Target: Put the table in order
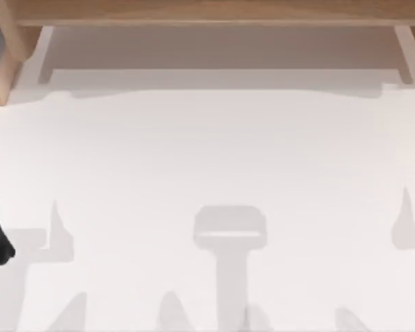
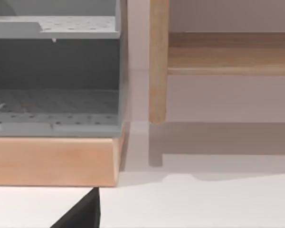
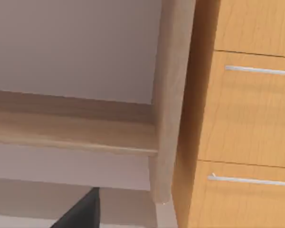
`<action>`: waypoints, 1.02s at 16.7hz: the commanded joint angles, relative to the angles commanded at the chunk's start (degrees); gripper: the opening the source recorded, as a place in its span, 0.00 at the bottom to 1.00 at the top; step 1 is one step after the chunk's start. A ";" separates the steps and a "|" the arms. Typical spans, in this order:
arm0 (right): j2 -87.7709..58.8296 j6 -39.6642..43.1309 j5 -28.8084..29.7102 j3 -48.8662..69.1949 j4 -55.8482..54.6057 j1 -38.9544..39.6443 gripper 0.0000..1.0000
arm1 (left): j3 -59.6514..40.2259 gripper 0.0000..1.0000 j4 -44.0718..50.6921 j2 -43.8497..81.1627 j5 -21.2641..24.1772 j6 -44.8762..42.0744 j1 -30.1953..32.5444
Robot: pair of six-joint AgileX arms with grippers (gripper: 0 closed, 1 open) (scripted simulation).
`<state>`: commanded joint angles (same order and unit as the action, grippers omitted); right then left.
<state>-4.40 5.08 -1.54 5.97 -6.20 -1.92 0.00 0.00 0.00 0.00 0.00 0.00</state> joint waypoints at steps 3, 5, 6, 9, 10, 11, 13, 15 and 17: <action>3.83 -4.43 1.33 -5.27 5.41 1.74 1.00 | 0.00 1.00 0.00 0.00 0.00 0.00 0.00; 4.39 -5.08 1.54 -5.97 6.20 1.92 1.00 | 0.00 1.00 0.00 0.00 0.00 0.00 0.00; 4.39 -5.08 1.54 -5.97 6.20 1.92 1.00 | 0.00 1.00 0.00 0.00 0.00 0.00 0.00; 4.39 -5.08 1.54 -5.97 6.20 1.92 1.00 | 0.00 1.00 0.00 0.00 0.00 0.00 0.00; 4.39 -5.08 1.54 -5.97 6.20 1.92 1.00 | 0.00 1.00 0.00 0.00 0.00 0.00 0.00; 4.39 -5.08 1.54 -5.97 6.20 1.92 1.00 | -0.57 1.00 0.01 0.57 -0.20 -0.01 0.12; 4.39 -5.08 1.54 -5.97 6.20 1.92 1.00 | -3.55 1.00 0.10 3.53 -1.18 -0.07 0.77; 4.39 -5.08 1.54 -5.97 6.20 1.92 1.00 | -8.98 1.00 0.25 8.91 -2.69 -0.12 1.98; 4.39 -5.08 1.54 -5.97 6.20 1.92 1.00 | -16.82 1.00 0.47 16.51 -4.49 -0.13 3.77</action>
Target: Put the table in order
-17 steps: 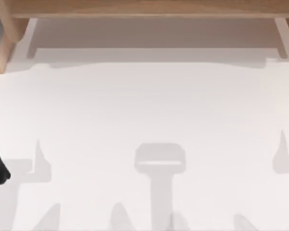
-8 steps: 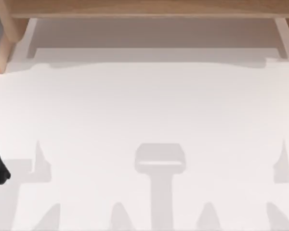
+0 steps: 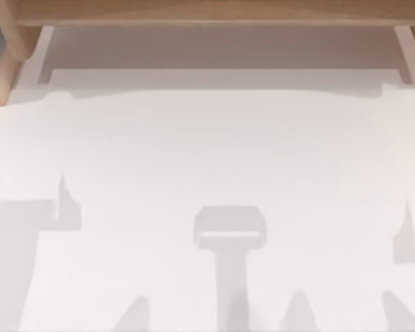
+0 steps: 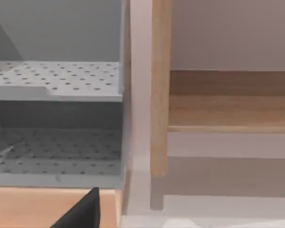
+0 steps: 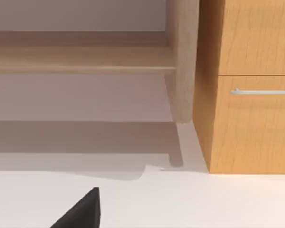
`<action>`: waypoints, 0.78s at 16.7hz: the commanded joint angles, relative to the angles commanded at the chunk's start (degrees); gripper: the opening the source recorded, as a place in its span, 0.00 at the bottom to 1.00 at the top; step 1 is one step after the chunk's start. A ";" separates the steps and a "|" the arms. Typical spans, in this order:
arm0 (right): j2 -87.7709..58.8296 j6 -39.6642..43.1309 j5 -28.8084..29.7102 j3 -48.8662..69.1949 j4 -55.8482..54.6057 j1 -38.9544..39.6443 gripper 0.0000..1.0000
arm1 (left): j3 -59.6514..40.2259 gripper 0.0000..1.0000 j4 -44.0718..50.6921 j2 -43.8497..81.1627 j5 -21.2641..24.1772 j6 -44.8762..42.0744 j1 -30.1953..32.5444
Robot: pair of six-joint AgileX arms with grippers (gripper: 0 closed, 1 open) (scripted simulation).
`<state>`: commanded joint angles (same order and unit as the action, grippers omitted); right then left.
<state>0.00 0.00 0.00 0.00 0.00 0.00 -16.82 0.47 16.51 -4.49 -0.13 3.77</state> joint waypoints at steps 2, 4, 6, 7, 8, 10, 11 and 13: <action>0.00 0.00 0.00 0.00 0.00 0.00 1.00 | -9.90 1.00 0.27 9.43 -2.00 0.01 2.23; 0.00 0.00 0.00 0.00 0.00 0.00 1.00 | -21.01 1.00 0.58 20.02 -4.15 0.03 4.79; 0.00 0.00 0.00 0.00 0.00 0.00 1.00 | -32.85 1.00 0.93 31.28 -6.39 0.04 7.50; 0.00 0.00 0.00 0.00 0.00 0.00 1.00 | -38.93 1.00 1.11 37.04 -7.50 0.04 8.90; 0.00 0.00 0.00 0.00 0.00 0.00 1.00 | -45.06 1.00 1.30 42.82 -8.61 0.04 10.29; 0.00 0.00 0.00 0.00 0.00 0.00 1.00 | -57.14 1.00 1.69 54.18 -10.78 0.02 12.94; 0.00 0.00 0.00 0.00 0.00 0.00 1.00 | -62.87 1.00 1.88 59.59 -11.83 0.00 14.18; 0.00 0.00 0.00 0.00 0.00 0.00 1.00 | -73.27 1.00 2.25 69.50 -13.79 -0.06 16.45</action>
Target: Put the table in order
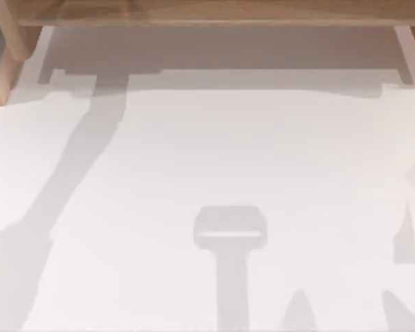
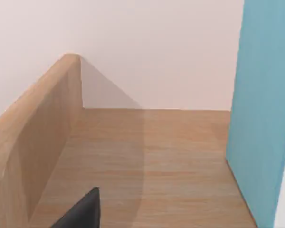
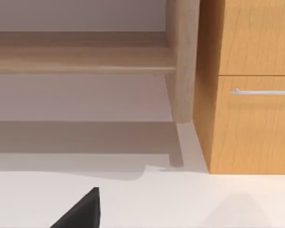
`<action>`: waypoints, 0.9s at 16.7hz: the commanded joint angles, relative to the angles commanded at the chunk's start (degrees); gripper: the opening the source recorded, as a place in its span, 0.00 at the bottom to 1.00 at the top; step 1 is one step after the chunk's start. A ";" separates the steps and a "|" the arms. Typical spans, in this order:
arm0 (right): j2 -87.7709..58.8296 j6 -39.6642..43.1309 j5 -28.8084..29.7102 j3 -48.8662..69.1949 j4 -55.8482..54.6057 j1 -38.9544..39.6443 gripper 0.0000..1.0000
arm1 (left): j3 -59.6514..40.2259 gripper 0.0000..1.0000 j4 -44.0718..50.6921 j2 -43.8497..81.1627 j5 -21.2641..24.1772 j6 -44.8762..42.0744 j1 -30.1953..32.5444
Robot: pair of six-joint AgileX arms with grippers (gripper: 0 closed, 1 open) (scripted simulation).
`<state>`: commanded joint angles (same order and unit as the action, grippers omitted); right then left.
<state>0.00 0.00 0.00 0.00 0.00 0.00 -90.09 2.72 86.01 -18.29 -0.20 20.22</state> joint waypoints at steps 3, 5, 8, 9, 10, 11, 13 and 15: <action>0.00 0.00 0.00 0.00 0.00 0.00 1.00 | -12.42 1.00 0.50 12.04 -2.48 -0.12 2.74; 0.00 0.00 0.00 0.00 0.00 0.00 1.00 | -18.30 1.00 0.76 17.73 -3.73 -0.20 4.02; 0.00 0.00 0.00 0.00 0.00 0.00 1.00 | -22.82 1.00 0.97 22.13 -4.73 -0.29 5.01; 0.00 0.00 0.00 0.00 0.00 0.00 1.00 | -23.14 1.00 0.99 22.44 -4.80 -0.29 5.08; 0.00 0.00 0.00 0.00 0.00 0.00 1.00 | -23.14 1.00 0.99 22.44 -4.80 -0.29 5.08; 0.00 0.00 0.00 0.00 0.00 0.00 1.00 | -23.14 1.00 0.99 22.44 -4.80 -0.29 5.08; 0.00 0.00 0.00 0.00 0.00 0.00 1.00 | -22.86 1.00 0.97 22.31 -4.70 -0.28 4.79; 0.00 0.00 0.00 0.00 0.00 0.00 1.00 | -23.83 1.00 1.25 23.13 -4.51 -0.26 4.73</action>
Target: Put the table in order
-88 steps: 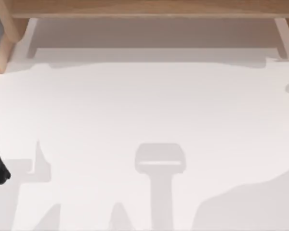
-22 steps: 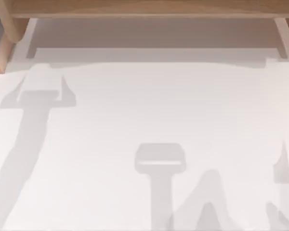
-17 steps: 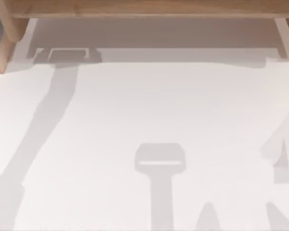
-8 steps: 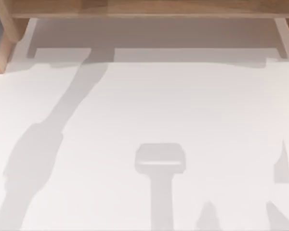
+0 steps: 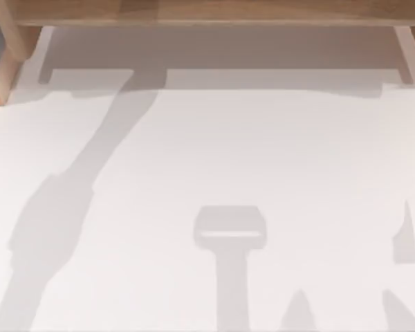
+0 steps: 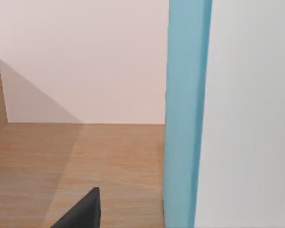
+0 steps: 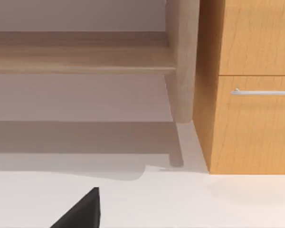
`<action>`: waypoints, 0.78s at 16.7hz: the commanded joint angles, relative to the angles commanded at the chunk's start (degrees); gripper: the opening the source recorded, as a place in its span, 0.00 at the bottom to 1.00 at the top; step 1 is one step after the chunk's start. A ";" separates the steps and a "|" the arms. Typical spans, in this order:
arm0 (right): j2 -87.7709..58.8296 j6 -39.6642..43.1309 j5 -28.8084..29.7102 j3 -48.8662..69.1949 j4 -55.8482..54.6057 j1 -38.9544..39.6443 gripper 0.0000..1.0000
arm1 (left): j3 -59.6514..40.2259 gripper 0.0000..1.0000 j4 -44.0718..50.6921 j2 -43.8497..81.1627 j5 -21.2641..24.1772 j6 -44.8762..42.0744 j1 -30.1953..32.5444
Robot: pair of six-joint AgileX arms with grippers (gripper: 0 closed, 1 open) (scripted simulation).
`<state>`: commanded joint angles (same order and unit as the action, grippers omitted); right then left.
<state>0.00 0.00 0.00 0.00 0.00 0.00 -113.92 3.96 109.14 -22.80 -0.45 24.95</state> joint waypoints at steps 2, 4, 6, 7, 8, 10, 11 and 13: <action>0.00 0.00 0.00 0.00 0.00 0.00 1.00 | -2.44 1.00 0.64 1.57 0.28 -0.01 -0.18; 0.00 0.00 0.00 0.00 0.00 0.00 1.00 | -5.01 1.00 1.34 3.19 0.57 -0.01 -0.45; 0.00 0.00 0.00 0.00 0.00 0.00 1.00 | -6.31 1.00 1.81 4.27 0.80 0.02 -0.68; 0.00 0.00 0.00 0.00 0.00 0.00 1.00 | -6.33 1.00 1.81 4.29 0.80 0.02 -0.68; 0.00 0.00 0.00 0.00 0.00 0.00 1.00 | -6.33 1.00 1.81 4.29 0.80 0.02 -0.68; 0.00 0.00 0.00 0.00 0.00 0.00 1.00 | -6.33 0.92 1.81 4.29 0.80 0.02 -0.68; 0.00 0.00 0.00 0.00 0.00 0.00 1.00 | -6.33 0.85 1.81 4.29 0.80 0.02 -0.68; 0.00 0.00 0.00 0.00 0.00 0.00 1.00 | -6.33 0.70 1.81 4.29 0.80 0.02 -0.68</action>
<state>0.00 0.00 0.00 0.00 0.00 0.00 -120.25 5.78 113.43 -21.99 -0.44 24.27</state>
